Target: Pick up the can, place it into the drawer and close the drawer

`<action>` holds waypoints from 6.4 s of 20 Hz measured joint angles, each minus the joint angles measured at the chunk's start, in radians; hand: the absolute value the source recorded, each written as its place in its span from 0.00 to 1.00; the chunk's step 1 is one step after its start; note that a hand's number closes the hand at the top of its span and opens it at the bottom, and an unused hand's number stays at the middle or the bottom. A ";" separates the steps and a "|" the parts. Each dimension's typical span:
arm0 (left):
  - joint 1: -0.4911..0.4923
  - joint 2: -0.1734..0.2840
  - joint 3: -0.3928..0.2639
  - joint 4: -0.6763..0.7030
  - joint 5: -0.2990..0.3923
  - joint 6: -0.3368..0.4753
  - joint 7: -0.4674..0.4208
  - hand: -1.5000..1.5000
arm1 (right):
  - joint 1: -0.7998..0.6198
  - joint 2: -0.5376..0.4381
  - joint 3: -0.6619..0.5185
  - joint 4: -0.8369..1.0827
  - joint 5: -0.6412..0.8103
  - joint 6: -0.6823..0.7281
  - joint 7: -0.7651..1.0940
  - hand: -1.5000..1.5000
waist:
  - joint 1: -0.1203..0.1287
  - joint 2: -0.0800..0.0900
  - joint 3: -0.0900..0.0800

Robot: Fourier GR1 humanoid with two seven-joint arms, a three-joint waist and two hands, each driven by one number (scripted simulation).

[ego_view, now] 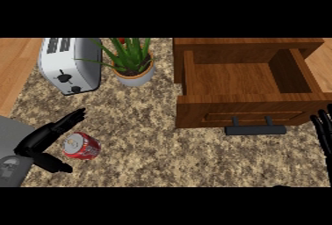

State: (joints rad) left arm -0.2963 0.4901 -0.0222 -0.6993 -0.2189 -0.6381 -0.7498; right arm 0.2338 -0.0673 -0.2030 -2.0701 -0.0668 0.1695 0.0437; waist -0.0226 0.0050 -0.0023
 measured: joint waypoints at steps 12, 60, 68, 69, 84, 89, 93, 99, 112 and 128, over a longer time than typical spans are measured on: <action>-0.087 -0.037 -0.076 0.149 -0.016 0.062 -0.073 0.00 | 0.017 -0.001 -0.007 -0.045 -0.013 0.008 0.037 0.00 | 0.002 -0.001 0.000; -0.057 -0.347 0.112 -0.250 0.396 0.615 0.367 1.00 | 0.071 0.033 -0.058 -0.116 -0.056 0.021 0.054 0.00 | 0.034 -0.012 0.004; -0.090 -0.416 -0.004 -0.581 0.317 0.781 0.628 1.00 | 0.092 0.038 -0.061 -0.153 -0.065 0.029 0.061 0.00 | 0.024 -0.010 0.003; -0.106 -0.421 -0.013 -0.609 0.309 0.796 0.665 1.00 | 0.100 0.040 -0.066 -0.143 -0.068 0.038 0.044 0.00 | 0.023 -0.010 0.003; -0.490 -0.486 -0.151 -0.627 0.211 0.997 0.994 1.00 | 0.057 0.043 -0.080 -0.126 -0.055 0.035 0.057 0.00 | 0.009 -0.006 0.003; -0.657 -0.489 -0.179 -0.519 0.241 1.072 1.032 1.00 | 0.058 0.041 -0.091 -0.117 -0.065 0.047 0.045 0.00 | 0.003 -0.004 0.003; -0.795 -0.490 -0.170 -0.390 0.272 1.101 1.031 1.00 | 0.049 0.041 -0.086 -0.109 -0.053 0.051 0.044 0.00 | -0.002 -0.002 0.003; -0.950 -0.490 -0.196 -0.225 0.338 1.152 1.029 1.00 | 0.027 0.026 -0.108 -0.094 -0.071 0.056 0.054 0.00 | -0.010 -0.001 0.003; -1.141 -0.490 -0.291 0.079 0.502 1.196 0.920 1.00 | 0.010 0.046 -0.066 -0.090 -0.023 0.042 0.055 0.00 | -0.032 0.006 0.004; -1.176 -0.490 -0.465 0.255 0.665 1.271 0.794 1.00 | -0.074 0.027 -0.056 -0.048 -0.016 0.035 0.073 0.00 | -0.076 0.017 0.005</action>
State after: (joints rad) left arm -1.4725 0.0000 -0.4876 -0.4439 0.4460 0.6326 0.0440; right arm 0.1603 -0.0405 -0.2595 -2.1182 -0.0832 0.2047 0.1167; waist -0.0982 0.0223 0.0029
